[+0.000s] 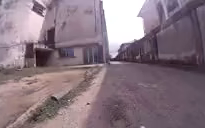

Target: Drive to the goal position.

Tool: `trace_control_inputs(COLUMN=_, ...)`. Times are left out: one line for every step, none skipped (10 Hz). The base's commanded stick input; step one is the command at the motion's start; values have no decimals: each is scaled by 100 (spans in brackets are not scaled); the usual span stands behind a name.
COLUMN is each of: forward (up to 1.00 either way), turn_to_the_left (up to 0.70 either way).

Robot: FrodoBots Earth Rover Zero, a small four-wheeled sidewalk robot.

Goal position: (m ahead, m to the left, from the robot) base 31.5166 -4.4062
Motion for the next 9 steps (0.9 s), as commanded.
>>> trace_control_inputs(forward=0, turn_to_the_left=0)
trace_control_inputs(forward=0, turn_to_the_left=0)
trace_control_inputs(forward=0, turn_to_the_left=0)
trace_control_inputs(forward=0, turn_to_the_left=0)
trace_control_inputs(forward=17, turn_to_the_left=-4)
trace_control_inputs(forward=58, turn_to_the_left=-16)
trace_control_inputs(forward=100, turn_to_the_left=-27)
trace_control_inputs(forward=100, turn_to_the_left=-27)
trace_control_inputs(forward=100, turn_to_the_left=-27)
